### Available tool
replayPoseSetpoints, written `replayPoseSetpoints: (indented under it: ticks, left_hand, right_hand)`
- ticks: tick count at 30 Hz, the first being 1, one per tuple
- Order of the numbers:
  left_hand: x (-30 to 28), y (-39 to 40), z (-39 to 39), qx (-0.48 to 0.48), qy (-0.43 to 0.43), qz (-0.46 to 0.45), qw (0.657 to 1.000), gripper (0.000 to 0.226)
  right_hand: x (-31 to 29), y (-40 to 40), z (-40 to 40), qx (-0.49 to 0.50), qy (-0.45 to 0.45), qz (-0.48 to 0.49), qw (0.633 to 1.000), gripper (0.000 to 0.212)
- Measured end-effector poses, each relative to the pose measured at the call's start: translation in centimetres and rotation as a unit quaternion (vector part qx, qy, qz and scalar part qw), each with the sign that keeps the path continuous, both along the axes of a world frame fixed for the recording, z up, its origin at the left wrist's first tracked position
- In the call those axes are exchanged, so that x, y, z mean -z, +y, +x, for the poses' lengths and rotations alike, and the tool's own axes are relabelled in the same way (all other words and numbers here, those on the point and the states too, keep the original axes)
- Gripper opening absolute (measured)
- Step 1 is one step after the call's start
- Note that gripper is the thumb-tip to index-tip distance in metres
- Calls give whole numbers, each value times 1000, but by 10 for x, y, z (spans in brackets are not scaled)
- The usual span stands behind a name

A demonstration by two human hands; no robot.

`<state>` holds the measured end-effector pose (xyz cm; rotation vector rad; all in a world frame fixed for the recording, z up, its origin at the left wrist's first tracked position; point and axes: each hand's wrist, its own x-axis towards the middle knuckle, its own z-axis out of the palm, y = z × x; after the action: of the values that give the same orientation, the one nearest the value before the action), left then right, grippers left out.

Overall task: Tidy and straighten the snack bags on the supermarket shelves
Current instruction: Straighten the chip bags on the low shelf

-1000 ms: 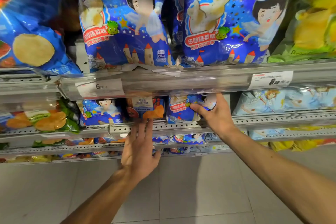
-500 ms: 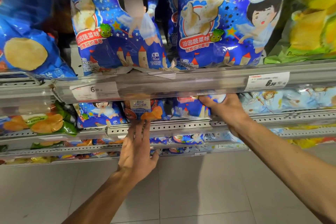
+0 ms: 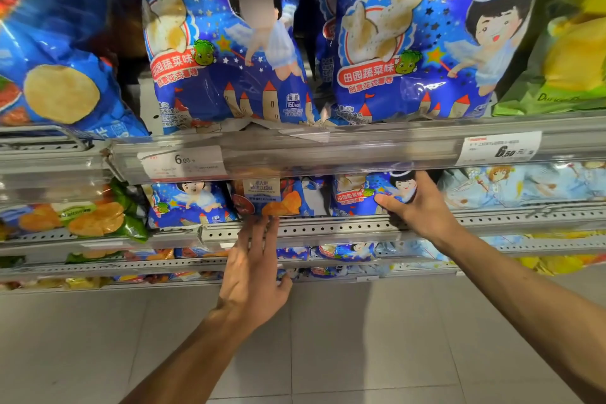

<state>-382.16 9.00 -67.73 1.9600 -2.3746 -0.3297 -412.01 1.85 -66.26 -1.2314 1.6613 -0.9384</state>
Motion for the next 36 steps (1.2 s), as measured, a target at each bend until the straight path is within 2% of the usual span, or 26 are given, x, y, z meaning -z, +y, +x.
replayPoseSetpoints:
  ticks: [3,7,12,14,17,20,23,26,29,31,34,36]
  left_hand:
    - [-2,0,-1,0,9,2,1000,107]
    - [-4,-1,-1,-3,21,11,1000,107]
    - [-4,-2,4,14,30,5,999,104]
    - [-4,-2,6,20,32,4,999,103]
    - [-4,0,13,33,68,-4,997,96]
    - [-10,3,29,37,137,-37,989,78]
    - [-17,6,58,-6,197,-88,976,59]
    - [-23,-1,98,-69,238,-129,960,51]
    - [-30,-16,134,-117,264,-167,943,51]
    - [-34,-27,150,-141,277,-163,936,54]
    - [-39,-47,163,-174,319,-111,925,61]
    - [-43,-61,167,-166,346,-70,921,54]
  right_hand:
    - [-7,-9,2,-14,-4,41,999,49]
    - [-14,-13,4,-9,-20,59,998,46]
    - [-9,-7,8,36,18,46,998,65]
    - [-7,1,13,68,8,18,997,66]
    - [-3,25,27,153,76,-53,984,64]
    - [4,57,47,227,120,-117,959,51]
    - [9,77,80,268,167,-135,939,42]
    - [9,83,127,224,144,-144,953,32]
    - [4,74,168,163,106,-139,971,35]
    - [1,60,188,137,88,-128,978,45]
    - [-6,38,207,110,80,-102,985,70]
    - [-8,24,211,82,81,-91,989,75]
